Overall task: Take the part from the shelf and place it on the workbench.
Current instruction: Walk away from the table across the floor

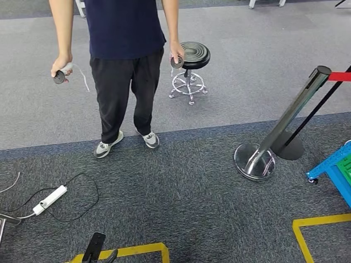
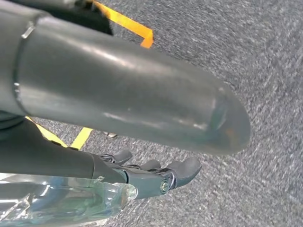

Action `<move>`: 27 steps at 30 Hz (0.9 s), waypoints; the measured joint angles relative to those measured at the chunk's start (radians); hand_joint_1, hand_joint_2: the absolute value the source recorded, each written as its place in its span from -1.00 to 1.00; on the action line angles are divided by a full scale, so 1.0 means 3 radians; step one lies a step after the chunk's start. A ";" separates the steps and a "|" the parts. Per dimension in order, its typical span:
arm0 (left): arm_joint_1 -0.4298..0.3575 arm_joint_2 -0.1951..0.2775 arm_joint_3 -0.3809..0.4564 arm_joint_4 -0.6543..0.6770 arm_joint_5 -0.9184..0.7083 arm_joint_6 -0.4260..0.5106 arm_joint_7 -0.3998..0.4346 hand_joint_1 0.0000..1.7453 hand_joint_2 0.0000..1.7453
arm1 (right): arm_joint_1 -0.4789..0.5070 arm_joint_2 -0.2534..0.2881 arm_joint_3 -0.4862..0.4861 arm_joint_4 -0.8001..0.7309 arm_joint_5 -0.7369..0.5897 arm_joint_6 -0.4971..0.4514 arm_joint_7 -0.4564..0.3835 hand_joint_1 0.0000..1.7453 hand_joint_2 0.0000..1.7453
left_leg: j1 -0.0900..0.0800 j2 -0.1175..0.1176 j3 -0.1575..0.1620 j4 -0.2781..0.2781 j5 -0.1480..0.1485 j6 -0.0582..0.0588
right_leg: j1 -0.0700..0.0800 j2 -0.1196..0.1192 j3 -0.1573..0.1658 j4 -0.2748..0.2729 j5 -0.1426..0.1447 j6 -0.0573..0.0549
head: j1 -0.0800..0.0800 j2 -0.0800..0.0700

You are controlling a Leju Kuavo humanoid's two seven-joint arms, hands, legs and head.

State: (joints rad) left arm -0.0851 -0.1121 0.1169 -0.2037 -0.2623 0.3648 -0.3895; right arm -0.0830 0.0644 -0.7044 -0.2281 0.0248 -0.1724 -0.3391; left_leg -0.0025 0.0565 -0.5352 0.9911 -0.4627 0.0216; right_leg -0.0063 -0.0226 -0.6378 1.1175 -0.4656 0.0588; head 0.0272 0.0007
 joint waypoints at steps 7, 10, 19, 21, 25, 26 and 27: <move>-0.0010 -0.0007 0.0002 0.0000 -0.0070 0.0054 0.0034 -1.00 1.00 | -0.0015 0.0001 -0.0021 0.0000 0.0059 -0.0010 -0.0017 -1.00 -1.00 | -0.0002 -0.0002 -0.0040 0.0161 -0.0116 -0.0113 | 0.0007 0.0052 0.0191 -0.0357 0.0111 -0.0128 | -0.0023 0.0000; 0.0003 -0.0006 0.0003 0.0000 -0.0072 0.0012 0.0045 -1.00 1.00 | -0.0023 0.0000 -0.0023 0.0000 0.0079 -0.0015 -0.0010 -1.00 -1.00 | 0.0006 -0.0152 -0.0334 0.0767 -0.0414 -0.0140 | -0.0005 0.0143 0.0191 -0.0365 0.0117 -0.0155 | -0.0044 0.0000; 0.0013 -0.0007 0.0003 0.0000 -0.0086 -0.0070 0.0082 -1.00 1.00 | -0.0002 0.0014 -0.0025 0.0001 0.0106 -0.0039 0.0034 -1.00 -1.00 | 0.0036 -0.0387 -0.0056 0.0022 0.0036 -0.0103 | -0.0019 0.0455 0.0147 -0.0361 0.0150 -0.0054 | -0.0045 0.0000; 0.0009 -0.0006 0.0004 0.0000 -0.0093 -0.0080 0.0097 -1.00 1.00 | 0.0020 0.0016 -0.0025 0.0002 0.0109 -0.0033 0.0035 -1.00 -1.00 | 0.0034 -0.0328 -0.0056 0.0010 0.0053 -0.0055 | -0.0026 0.0439 0.0116 -0.0357 0.0146 -0.0019 | -0.0043 0.0000; 0.0016 -0.0004 0.0004 0.0000 -0.0097 -0.0083 0.0106 -1.00 1.00 | 0.0006 0.0023 -0.0025 0.0004 0.0113 0.0025 0.0031 -1.00 -1.00 | 0.0015 -0.0184 -0.0056 -0.0005 0.0061 0.0011 | -0.0011 0.0133 -0.0217 0.0331 -0.0236 0.0011 | -0.0012 0.0000; 0.0023 -0.0003 0.0004 0.0000 -0.0099 -0.0084 0.0109 -1.00 1.00 | 0.0002 0.0023 -0.0025 0.0004 0.0115 0.0041 0.0028 -1.00 -1.00 | 0.0008 -0.0142 -0.0056 -0.0005 0.0059 0.0014 | -0.0012 0.0112 -0.0307 0.0530 -0.0313 0.0013 | -0.0013 0.0000; 0.0026 -0.0003 0.0004 0.0000 -0.0101 -0.0084 0.0113 -1.00 1.00 | 0.0003 0.0023 -0.0025 0.0004 0.0117 0.0051 0.0026 -1.00 -1.00 | 0.0003 -0.0105 -0.0056 -0.0004 0.0057 0.0016 | -0.0011 0.0104 -0.0341 0.0621 -0.0328 0.0013 | -0.0013 0.0000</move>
State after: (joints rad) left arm -0.0773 -0.1131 0.1183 -0.2037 -0.2926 0.3397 -0.3556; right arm -0.0822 0.0713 -0.7118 -0.2270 0.0600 -0.1571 -0.3312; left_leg -0.0016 0.0251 -0.5519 0.9899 -0.4457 0.0264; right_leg -0.0097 0.0087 -0.7400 1.3037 -0.5640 0.0626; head 0.0234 0.0008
